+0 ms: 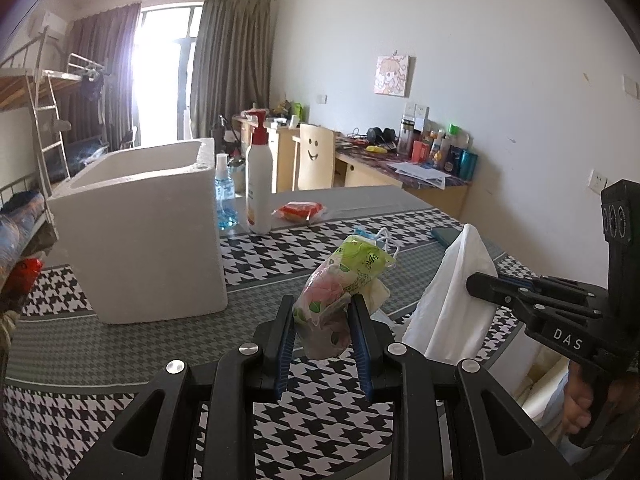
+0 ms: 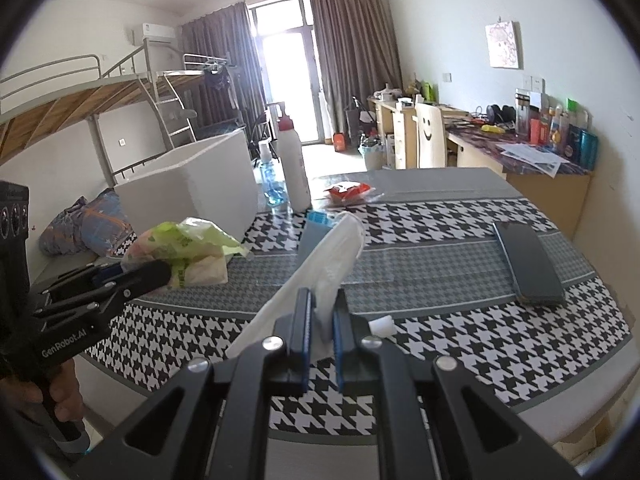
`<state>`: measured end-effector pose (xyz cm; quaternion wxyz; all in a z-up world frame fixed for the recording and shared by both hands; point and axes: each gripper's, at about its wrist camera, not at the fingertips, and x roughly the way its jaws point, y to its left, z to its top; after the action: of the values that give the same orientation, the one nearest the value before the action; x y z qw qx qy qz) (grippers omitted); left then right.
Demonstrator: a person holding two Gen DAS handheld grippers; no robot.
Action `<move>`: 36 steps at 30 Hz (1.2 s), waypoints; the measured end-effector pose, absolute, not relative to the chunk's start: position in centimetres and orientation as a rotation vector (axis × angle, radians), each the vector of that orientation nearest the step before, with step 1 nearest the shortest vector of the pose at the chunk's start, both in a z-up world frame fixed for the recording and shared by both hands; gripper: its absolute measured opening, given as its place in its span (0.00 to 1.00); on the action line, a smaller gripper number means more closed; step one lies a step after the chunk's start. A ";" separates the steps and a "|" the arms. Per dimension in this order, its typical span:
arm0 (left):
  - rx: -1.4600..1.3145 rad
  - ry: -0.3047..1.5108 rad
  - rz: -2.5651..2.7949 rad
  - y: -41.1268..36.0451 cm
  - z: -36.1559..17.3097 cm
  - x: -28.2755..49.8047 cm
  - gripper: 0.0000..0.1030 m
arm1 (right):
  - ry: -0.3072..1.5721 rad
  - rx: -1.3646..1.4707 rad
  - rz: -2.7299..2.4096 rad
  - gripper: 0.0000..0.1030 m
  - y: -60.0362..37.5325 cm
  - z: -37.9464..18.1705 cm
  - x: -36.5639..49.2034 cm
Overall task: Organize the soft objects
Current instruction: 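Carry the wipes package and white tissue over the white foam box with both grippers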
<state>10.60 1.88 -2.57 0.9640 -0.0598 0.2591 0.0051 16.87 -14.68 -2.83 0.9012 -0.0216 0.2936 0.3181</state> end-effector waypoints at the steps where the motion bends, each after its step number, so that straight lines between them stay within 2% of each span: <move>1: -0.120 0.523 0.013 2.0 -2.5 10.6 0.27 | 0.605 -0.046 0.659 0.12 -14.6 -2.9 16.8; 36: -0.069 0.452 0.066 4.6 0.5 12.3 0.27 | 0.515 -0.027 0.712 0.12 -12.4 -0.4 18.0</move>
<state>12.32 4.62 0.46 0.9734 -0.0344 0.2240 0.0327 18.02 -12.40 -0.40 0.9051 -0.0129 0.2491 0.3445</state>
